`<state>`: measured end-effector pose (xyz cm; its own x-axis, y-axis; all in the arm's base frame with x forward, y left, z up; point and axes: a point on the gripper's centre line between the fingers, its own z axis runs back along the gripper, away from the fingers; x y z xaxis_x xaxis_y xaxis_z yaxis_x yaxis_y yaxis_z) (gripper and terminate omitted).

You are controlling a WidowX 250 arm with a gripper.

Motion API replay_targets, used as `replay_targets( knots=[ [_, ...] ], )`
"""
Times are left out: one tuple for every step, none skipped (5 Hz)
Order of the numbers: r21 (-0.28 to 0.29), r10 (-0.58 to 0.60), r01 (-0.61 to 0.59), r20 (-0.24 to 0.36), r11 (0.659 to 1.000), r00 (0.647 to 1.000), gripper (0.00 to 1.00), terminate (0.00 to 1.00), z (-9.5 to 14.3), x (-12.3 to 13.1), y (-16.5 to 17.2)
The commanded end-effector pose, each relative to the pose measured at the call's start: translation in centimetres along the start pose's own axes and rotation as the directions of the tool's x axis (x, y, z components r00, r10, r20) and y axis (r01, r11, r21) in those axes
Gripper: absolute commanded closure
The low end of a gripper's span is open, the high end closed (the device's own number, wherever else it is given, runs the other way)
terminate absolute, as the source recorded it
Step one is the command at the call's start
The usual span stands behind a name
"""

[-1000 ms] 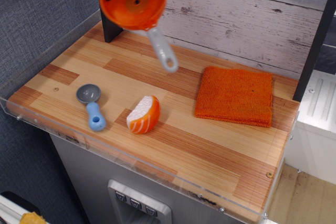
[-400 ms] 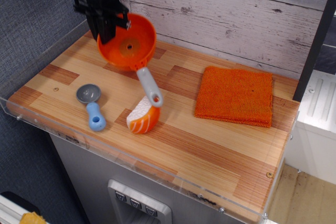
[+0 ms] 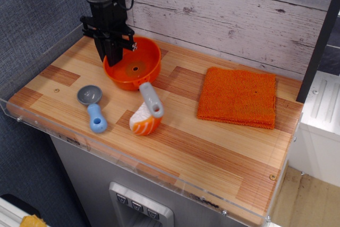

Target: PICK UP THE VESSEL AND PUT ANOTHER SIDE OF THE TABLE

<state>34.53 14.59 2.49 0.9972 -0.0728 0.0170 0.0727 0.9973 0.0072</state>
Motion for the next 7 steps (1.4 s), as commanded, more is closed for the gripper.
replay_targets(
  knots=[
    [0.016, 0.029, -0.029, -0.001, 0.999, 1.000, 1.00, 0.00, -0.4, -0.9, 0.2],
    [0.023, 0.040, -0.040, -0.003, 0.999, 0.999, 0.00, 0.00, 0.1, -0.9, 0.3],
    [0.023, 0.040, -0.040, 0.008, 0.999, 0.999, 0.00, 0.00, 0.5, -0.8, 0.3],
    [0.017, 0.034, -0.036, 0.099, 0.999, 0.995, 0.00, 0.00, 2.8, -0.1, 0.4],
    [0.058, 0.015, -0.025, 0.168, 0.998, 0.986, 0.00, 0.00, 6.1, 0.8, 0.2],
    [0.083, 0.013, -0.031, 0.204, 0.996, 0.979, 0.00, 0.00, 8.1, 0.8, 0.0],
    [0.084, -0.009, -0.011, 0.232, 0.996, 0.973, 0.00, 0.00, 9.4, 0.9, -0.5]
  ],
)
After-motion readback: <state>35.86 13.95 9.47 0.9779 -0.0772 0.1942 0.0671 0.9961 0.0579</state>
